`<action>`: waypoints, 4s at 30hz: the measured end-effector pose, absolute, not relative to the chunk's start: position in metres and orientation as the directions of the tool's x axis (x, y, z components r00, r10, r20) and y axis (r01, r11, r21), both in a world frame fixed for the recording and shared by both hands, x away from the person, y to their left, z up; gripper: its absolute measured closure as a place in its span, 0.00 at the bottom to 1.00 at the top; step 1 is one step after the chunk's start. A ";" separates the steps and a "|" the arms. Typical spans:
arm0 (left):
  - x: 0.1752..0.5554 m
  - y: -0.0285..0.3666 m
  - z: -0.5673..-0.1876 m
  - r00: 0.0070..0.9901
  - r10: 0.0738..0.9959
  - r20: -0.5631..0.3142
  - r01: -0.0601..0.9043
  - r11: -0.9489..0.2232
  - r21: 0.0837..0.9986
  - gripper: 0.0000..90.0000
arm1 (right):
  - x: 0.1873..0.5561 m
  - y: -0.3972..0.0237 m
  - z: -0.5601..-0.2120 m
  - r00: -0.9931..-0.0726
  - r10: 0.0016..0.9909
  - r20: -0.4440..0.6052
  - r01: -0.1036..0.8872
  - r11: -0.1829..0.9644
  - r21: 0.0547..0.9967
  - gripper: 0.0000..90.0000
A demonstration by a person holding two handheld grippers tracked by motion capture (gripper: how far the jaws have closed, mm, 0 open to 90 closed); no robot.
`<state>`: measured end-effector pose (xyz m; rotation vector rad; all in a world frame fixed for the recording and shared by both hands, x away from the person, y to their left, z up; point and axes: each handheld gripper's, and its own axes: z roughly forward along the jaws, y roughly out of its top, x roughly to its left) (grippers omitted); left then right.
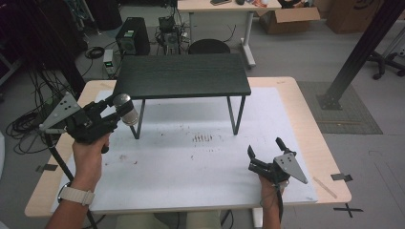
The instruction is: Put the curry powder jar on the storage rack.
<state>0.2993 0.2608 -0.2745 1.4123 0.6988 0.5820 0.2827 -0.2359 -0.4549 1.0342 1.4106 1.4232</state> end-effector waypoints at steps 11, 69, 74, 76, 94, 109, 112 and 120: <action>0.314 0.261 -0.257 0.684 0.724 -0.089 0.027 0.098 0.995 0.54 | 0.282 -0.236 -0.455 -0.289 0.957 -0.011 -0.022 0.005 1.000 0.00; 0.450 0.172 -0.226 0.703 0.706 -0.083 0.102 0.015 0.995 0.54 | 0.282 -0.236 -0.455 -0.297 0.955 -0.011 -0.028 0.003 1.000 0.00; 0.457 0.164 -0.229 0.695 0.716 -0.066 0.118 -0.022 0.993 0.54 | 0.282 -0.236 -0.455 -0.299 0.954 -0.012 -0.029 0.003 1.000 0.00; 0.460 0.160 -0.229 0.689 0.722 -0.057 0.129 -0.044 0.991 0.54 | 0.282 -0.236 -0.455 -0.301 0.954 -0.012 -0.030 0.003 1.000 0.00; 0.468 0.149 -0.228 0.656 0.754 -0.015 0.214 -0.167 0.962 0.54 | 0.281 -0.237 -0.455 -0.307 0.952 -0.014 -0.035 0.003 0.999 0.00; 0.463 0.155 -0.229 0.652 0.756 -0.057 0.203 -0.101 0.974 0.38 | 0.281 -0.237 -0.455 -0.308 0.951 -0.012 -0.035 0.002 0.999 0.00; 0.462 0.156 -0.229 0.652 0.757 -0.056 0.201 -0.101 0.974 0.34 | 0.281 -0.237 -0.455 -0.308 0.951 -0.012 -0.035 0.002 0.999 0.00; 0.457 0.160 -0.230 0.649 0.758 -0.072 0.192 -0.071 0.979 0.25 | 0.282 -0.237 -0.455 -0.308 0.951 -0.013 -0.032 0.003 0.999 0.00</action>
